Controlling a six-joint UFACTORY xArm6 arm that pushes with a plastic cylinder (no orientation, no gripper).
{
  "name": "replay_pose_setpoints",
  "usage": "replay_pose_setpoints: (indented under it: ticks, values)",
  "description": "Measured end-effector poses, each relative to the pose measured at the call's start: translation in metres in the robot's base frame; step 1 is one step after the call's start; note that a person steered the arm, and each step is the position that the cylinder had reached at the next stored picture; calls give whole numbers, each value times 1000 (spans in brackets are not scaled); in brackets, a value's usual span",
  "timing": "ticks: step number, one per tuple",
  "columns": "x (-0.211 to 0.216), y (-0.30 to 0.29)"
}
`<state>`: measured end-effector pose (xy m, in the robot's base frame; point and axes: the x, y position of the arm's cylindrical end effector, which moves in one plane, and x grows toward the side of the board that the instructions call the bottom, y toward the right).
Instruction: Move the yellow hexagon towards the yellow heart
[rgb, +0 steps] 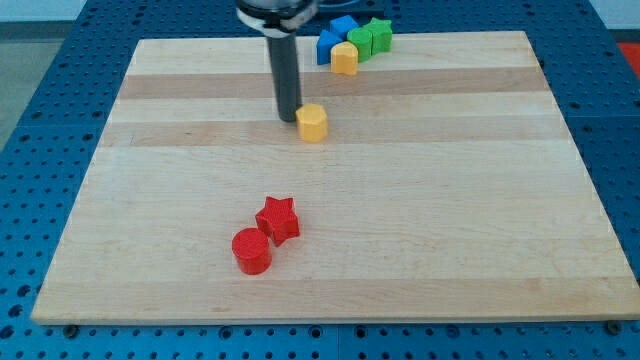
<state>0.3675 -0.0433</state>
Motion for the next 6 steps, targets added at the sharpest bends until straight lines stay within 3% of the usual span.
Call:
replay_pose_setpoints:
  ticks: [1,2,3,4,6]
  values:
    - [28,32]
    - [45,27]
    - [98,8]
    - [98,46]
    - [48,89]
